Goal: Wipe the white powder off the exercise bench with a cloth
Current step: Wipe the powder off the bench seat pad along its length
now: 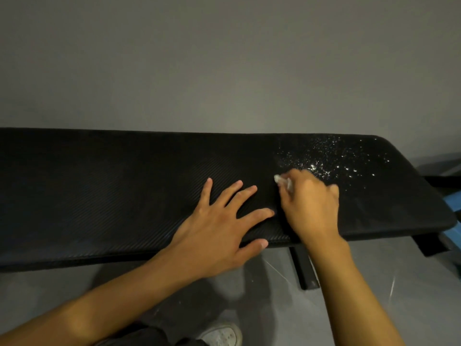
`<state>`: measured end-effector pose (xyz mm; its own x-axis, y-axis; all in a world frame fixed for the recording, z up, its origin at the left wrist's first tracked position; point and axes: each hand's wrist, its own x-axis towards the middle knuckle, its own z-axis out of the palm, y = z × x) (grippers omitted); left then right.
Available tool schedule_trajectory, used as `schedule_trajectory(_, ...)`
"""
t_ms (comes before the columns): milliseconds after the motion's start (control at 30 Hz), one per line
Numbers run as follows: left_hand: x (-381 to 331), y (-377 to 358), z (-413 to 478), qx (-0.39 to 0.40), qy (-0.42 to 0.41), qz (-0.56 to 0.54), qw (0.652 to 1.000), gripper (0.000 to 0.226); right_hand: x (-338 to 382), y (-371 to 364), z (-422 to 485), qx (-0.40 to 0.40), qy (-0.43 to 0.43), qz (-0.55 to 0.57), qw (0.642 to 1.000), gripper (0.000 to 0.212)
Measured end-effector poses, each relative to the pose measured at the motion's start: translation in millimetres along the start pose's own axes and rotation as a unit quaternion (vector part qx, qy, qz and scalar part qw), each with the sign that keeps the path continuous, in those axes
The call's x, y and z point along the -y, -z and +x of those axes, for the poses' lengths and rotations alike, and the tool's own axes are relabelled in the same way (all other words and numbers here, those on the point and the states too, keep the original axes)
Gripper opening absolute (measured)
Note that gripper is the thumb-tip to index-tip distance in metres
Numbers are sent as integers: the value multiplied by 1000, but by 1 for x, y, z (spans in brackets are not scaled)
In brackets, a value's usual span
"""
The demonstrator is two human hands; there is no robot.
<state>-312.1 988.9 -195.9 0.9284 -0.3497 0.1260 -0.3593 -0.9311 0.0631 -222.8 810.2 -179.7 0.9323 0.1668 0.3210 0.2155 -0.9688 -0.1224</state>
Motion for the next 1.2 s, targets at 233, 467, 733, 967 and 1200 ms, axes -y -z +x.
schedule_trajectory(233,1,2,-1,3,-2,-2,1000,58,17,-10,31,33,-29,14,999,37)
schedule_trajectory(467,-2,2,0,1,8,-7,1000,58,11,-13,32,17,0,-34,999,32)
schedule_trajectory(733,-2,0,0,1,5,-19,1000,57,21,-11,40,35,59,12,998,34)
schedule_trajectory(967,-2,0,1,-6,9,-34,999,57,5,-22,113,53,-8,-19,998,27)
schedule_trajectory(1200,0,0,3,-2,5,-37,999,57,40,-25,80,61,113,24,991,32)
